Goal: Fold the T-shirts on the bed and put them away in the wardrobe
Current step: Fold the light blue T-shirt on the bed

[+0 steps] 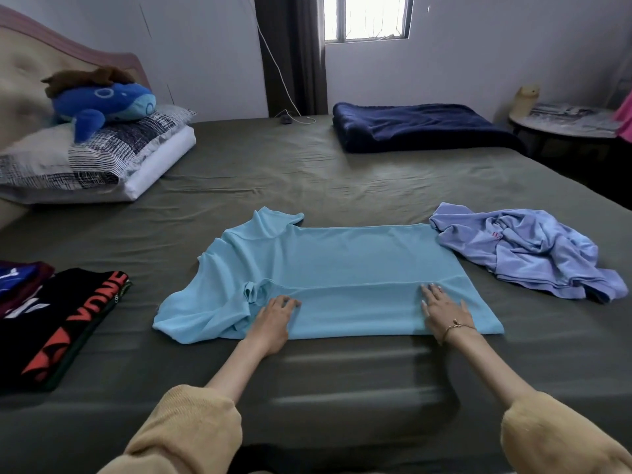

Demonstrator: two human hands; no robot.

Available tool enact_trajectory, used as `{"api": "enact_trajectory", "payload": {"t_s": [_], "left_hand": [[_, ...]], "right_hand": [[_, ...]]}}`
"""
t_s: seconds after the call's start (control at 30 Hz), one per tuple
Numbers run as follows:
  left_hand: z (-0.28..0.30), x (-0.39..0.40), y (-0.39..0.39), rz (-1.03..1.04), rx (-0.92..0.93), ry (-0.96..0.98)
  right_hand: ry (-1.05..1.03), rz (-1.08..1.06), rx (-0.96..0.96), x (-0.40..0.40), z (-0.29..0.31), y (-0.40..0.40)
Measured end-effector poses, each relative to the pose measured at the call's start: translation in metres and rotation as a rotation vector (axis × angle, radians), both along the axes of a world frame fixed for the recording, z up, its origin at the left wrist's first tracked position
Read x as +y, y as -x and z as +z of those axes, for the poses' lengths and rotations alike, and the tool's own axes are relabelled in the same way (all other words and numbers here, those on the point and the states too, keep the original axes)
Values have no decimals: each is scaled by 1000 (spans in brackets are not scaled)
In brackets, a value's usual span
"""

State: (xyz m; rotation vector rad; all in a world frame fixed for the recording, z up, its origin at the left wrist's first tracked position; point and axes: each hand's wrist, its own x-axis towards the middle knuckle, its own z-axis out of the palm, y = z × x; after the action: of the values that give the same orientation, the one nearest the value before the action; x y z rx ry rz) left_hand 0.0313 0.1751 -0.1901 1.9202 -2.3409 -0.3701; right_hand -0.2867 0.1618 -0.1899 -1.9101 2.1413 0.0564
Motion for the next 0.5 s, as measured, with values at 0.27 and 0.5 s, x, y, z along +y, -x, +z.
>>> {"api": "enact_trajectory", "payload": {"t_s": [0.27, 0.5], "left_hand": [[4, 11, -12, -3, 179, 38], [16, 25, -52, 52, 315, 197]], "right_hand": [[16, -133, 84, -10, -8, -13], [150, 262, 72, -15, 1, -124]]}}
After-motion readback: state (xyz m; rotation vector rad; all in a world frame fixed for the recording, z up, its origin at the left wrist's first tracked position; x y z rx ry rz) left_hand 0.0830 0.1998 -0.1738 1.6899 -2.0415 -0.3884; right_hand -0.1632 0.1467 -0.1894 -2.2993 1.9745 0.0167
